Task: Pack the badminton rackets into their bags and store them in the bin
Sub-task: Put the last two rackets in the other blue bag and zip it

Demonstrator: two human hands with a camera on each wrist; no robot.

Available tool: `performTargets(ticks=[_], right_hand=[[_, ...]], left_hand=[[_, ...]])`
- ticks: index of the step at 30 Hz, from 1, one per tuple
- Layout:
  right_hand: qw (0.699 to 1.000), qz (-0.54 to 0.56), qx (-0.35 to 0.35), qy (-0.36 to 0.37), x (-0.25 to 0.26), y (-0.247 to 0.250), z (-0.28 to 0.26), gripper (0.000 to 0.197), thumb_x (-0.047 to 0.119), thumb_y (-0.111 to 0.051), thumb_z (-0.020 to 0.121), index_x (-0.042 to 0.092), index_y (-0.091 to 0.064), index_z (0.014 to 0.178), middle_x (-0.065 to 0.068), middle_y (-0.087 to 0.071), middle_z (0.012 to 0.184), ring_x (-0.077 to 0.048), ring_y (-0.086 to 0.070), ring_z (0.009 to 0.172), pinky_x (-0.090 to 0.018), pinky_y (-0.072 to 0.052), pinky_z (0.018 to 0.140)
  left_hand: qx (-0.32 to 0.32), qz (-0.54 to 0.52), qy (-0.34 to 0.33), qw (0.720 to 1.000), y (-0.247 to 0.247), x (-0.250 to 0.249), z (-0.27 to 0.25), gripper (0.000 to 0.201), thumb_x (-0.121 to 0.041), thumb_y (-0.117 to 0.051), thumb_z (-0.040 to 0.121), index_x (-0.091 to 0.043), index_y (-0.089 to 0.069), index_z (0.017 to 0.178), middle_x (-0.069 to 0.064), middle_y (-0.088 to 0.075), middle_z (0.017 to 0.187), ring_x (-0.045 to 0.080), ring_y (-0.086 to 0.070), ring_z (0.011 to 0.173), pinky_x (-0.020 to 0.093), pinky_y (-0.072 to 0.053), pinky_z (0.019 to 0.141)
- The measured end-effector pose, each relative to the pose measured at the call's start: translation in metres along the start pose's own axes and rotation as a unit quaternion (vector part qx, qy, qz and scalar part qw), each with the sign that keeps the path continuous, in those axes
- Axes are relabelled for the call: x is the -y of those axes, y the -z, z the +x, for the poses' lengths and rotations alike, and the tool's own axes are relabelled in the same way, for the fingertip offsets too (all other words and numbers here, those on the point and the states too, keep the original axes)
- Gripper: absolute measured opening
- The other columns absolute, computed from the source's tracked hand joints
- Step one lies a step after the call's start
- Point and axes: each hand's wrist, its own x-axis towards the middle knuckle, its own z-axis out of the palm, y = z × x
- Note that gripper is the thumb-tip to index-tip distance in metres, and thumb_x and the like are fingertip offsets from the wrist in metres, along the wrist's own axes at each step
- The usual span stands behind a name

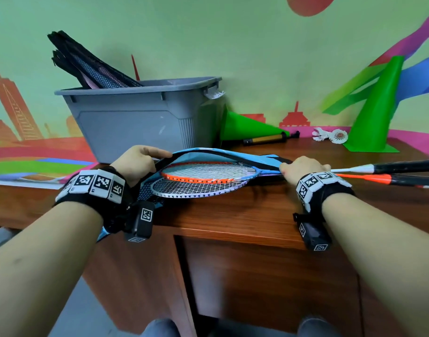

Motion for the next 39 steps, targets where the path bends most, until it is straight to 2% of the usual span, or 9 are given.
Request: performTargets(ticks=[6,11,14,17,21,25,32,36,39], right_hand=[[0.997,-0.042,0.018,0.069,0.024,-0.005,-0.011,0.04,0.04,-0.029,0.093,0.013,-0.051,0.073,-0.002,-0.05,0.069,-0.022,-0.049,0.071,-0.042,-0.028,0.094],[0.989,-0.08,0.019,0.125,0.044,-0.01,-0.024,0.057,0.055,-0.018,0.094,0.017,-0.058,0.081,-0.001,-0.051,0.069,-0.024,-0.051,0.076,-0.042,-0.029,0.086],[0.99,-0.068,0.023,0.121,0.049,-0.009,-0.026,0.062,0.06,-0.019,0.093,0.016,-0.053,0.066,-0.002,-0.053,0.069,-0.024,-0.052,0.077,-0.043,-0.029,0.091],[0.992,-0.066,0.025,0.103,0.042,-0.008,-0.02,0.057,0.056,-0.02,0.094,0.017,-0.05,0.065,-0.002,-0.053,0.07,-0.023,-0.051,0.076,-0.043,-0.029,0.093],[0.996,-0.052,0.031,0.058,0.028,-0.008,-0.015,0.047,0.049,-0.023,0.096,0.017,-0.049,0.074,-0.003,-0.051,0.071,-0.024,-0.052,0.08,-0.042,-0.029,0.091],[0.997,-0.056,0.036,0.045,0.024,-0.01,-0.011,0.041,0.046,-0.025,0.097,0.019,-0.051,0.082,-0.004,-0.048,0.071,-0.025,-0.054,0.086,-0.041,-0.028,0.089],[0.996,-0.061,0.004,0.066,0.025,-0.012,-0.013,0.064,0.065,-0.019,0.091,0.014,-0.057,0.08,-0.004,-0.052,0.069,-0.025,-0.051,0.079,-0.042,-0.028,0.094],[0.991,-0.062,-0.022,0.115,0.039,-0.007,-0.019,0.069,0.065,-0.014,0.091,0.015,-0.06,0.084,-0.006,-0.058,0.085,-0.026,-0.056,0.092,-0.042,-0.03,0.092],[0.984,-0.047,-0.063,0.161,0.041,-0.003,-0.022,0.079,0.071,-0.01,0.087,0.016,-0.066,0.083,-0.006,-0.06,0.081,-0.027,-0.058,0.092,-0.04,-0.031,0.087]], left_hand=[[0.012,-0.016,-0.031,0.999,-0.018,-0.009,-0.001,0.056,0.027,-0.024,0.075,-0.009,-0.066,0.089,0.005,-0.069,0.077,0.007,-0.065,0.05,0.014,-0.049,0.046],[0.034,-0.124,-0.023,0.991,-0.025,-0.01,0.004,0.045,0.027,-0.033,0.082,-0.005,-0.064,0.09,0.013,-0.062,0.097,0.011,-0.072,0.076,0.022,-0.057,0.074],[0.01,0.023,-0.05,0.998,-0.029,-0.008,0.007,0.031,0.013,-0.049,0.088,-0.005,-0.066,0.105,0.009,-0.064,0.101,0.016,-0.064,0.09,0.025,-0.051,0.086],[-0.023,0.23,-0.06,0.971,-0.015,0.003,0.005,0.022,-0.016,-0.062,0.089,-0.012,-0.069,0.109,0.001,-0.067,0.106,0.016,-0.061,0.099,0.022,-0.041,0.092],[-0.027,0.41,-0.023,0.911,0.013,0.024,-0.001,0.031,-0.042,-0.059,0.087,-0.019,-0.072,0.103,0.003,-0.07,0.103,0.021,-0.062,0.097,0.028,-0.047,0.086],[-0.02,0.458,-0.046,0.887,0.02,0.038,-0.01,0.026,-0.03,-0.059,0.088,-0.02,-0.069,0.111,0.008,-0.07,0.103,0.028,-0.062,0.095,0.029,-0.047,0.079],[-0.155,0.323,-0.13,0.924,0.018,0.039,-0.016,0.022,-0.019,-0.051,0.095,-0.005,-0.062,0.081,0.014,-0.06,0.075,0.034,-0.057,0.08,0.029,-0.033,0.065],[-0.138,0.285,-0.166,0.934,0.003,0.004,-0.018,0.025,-0.018,-0.049,0.096,-0.008,-0.053,0.074,0.003,-0.043,0.059,0.023,-0.041,0.065,0.033,-0.024,0.056],[-0.116,0.26,-0.153,0.946,0.004,-0.01,-0.012,0.031,-0.023,-0.048,0.096,0.001,-0.059,0.08,0.008,-0.047,0.065,0.021,-0.042,0.063,0.029,-0.032,0.055]])
